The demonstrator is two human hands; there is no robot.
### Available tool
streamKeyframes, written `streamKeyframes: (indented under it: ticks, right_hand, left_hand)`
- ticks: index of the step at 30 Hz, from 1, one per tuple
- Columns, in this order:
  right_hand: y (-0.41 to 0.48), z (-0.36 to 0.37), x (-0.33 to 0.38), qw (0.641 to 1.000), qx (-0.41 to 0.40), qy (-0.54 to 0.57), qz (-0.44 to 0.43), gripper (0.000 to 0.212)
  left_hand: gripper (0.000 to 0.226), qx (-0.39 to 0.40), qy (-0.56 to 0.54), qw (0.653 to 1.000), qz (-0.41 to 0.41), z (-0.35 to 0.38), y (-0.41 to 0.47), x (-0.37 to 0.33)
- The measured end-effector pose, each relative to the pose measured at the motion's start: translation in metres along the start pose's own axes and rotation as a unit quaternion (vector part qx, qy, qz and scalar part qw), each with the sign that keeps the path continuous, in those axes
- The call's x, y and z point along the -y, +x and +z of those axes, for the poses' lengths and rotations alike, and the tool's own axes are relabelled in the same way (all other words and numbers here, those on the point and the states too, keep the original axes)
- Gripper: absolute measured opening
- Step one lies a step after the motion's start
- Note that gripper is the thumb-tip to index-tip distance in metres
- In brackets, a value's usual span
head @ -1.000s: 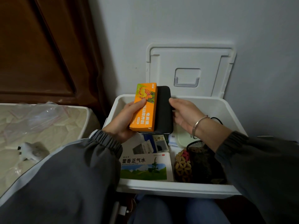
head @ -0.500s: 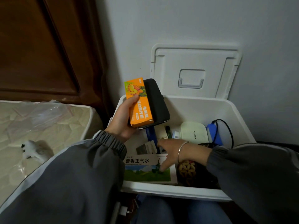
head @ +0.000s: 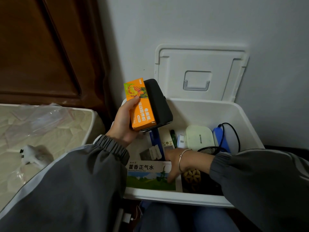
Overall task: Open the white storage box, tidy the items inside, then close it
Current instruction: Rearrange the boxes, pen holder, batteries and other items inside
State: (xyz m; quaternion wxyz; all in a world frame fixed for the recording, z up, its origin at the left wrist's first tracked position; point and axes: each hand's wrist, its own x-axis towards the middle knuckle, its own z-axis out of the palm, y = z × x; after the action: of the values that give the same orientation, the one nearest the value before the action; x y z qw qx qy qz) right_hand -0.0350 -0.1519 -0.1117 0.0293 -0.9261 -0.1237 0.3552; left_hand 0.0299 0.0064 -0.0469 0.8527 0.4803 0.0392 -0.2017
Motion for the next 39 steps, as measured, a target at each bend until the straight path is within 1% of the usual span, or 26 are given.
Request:
streamKeyframes:
  ticks: [4,6,8,10,13,14,15,18,20,22,24,25,26,27,30,31,33,35,39]
  right_hand:
    - [-0.002,-0.002,-0.001,1.000,0.009,0.012,-0.001,0.067]
    - [-0.007,-0.005,-0.003,0.999,0.010,0.046,0.002,0.063]
    - [-0.016,-0.013,-0.008,0.990,0.006,0.139,0.006,0.051]
    - [-0.031,-0.025,-0.017,0.971,0.006,0.237,0.005,0.036]
    - [-0.056,-0.041,-0.039,0.950,-0.035,0.310,0.006,0.016]
    - [-0.064,-0.046,-0.048,0.933,-0.053,0.356,0.008,0.012]
    - [-0.071,-0.050,-0.056,0.906,-0.072,0.416,0.012,0.011]
    - [-0.083,-0.056,-0.078,0.801,-0.141,0.581,0.029,0.010]
    - [-0.082,-0.055,-0.087,0.717,-0.189,0.670,0.023,0.009]
    - [-0.078,-0.053,-0.091,0.634,-0.243,0.734,0.005,0.014]
    - [-0.074,-0.053,-0.092,0.577,-0.287,0.765,-0.018,0.019]
    - [-0.072,-0.053,-0.089,0.562,-0.298,0.771,-0.028,0.021]
    - [-0.070,-0.052,-0.085,0.560,-0.304,0.770,-0.032,0.021]
    - [-0.068,-0.051,-0.080,0.572,-0.304,0.761,-0.028,0.021]
    - [-0.062,-0.044,-0.061,0.631,-0.266,0.728,-0.016,0.024]
    - [-0.061,-0.043,-0.056,0.640,-0.248,0.727,-0.021,0.026]
    - [-0.059,-0.041,-0.047,0.635,-0.218,0.740,-0.045,0.030]
    - [-0.059,-0.041,-0.043,0.622,-0.204,0.753,-0.072,0.036]
    - [-0.057,-0.039,-0.042,0.622,-0.202,0.749,-0.109,0.044]
  left_hand:
    - [0.046,0.004,-0.005,1.000,0.007,0.000,0.001,0.001]
    - [0.041,0.011,-0.015,1.000,0.011,-0.001,0.000,0.001]
    - [0.031,0.021,-0.029,0.999,0.012,-0.002,0.001,0.001]
    - [0.023,0.024,-0.046,0.998,0.020,-0.002,0.001,-0.001]
    - [0.023,0.024,-0.068,0.997,0.041,-0.001,0.002,-0.004]
    - [0.023,0.026,-0.076,0.996,0.046,0.000,0.002,-0.005]
    - [0.024,0.026,-0.083,0.995,0.052,0.000,0.002,-0.007]
    - [0.028,0.020,-0.097,0.992,0.077,-0.002,0.001,-0.009]
    - [0.028,0.023,-0.102,0.991,0.087,-0.002,0.001,-0.010]
    - [0.027,0.024,-0.102,0.991,0.083,-0.003,0.001,-0.009]
    - [0.026,0.024,-0.086,0.994,0.070,-0.003,0.001,-0.007]
    - [0.026,0.027,-0.073,0.995,0.059,-0.002,0.000,-0.005]
    - [0.027,0.031,-0.061,0.997,0.043,-0.001,0.000,-0.004]
    - [0.029,0.036,-0.049,0.998,0.027,0.002,-0.001,-0.002]
    - [0.048,0.026,-0.005,1.000,0.008,0.008,-0.001,0.003]
    - [0.054,0.020,0.006,1.000,0.007,0.010,-0.001,0.004]
    - [0.057,0.014,0.016,1.000,0.007,0.011,0.001,0.005]
    - [0.051,0.015,0.020,1.000,0.008,0.012,0.002,0.006]
    - [0.021,0.031,0.033,0.999,0.009,0.012,0.004,0.010]
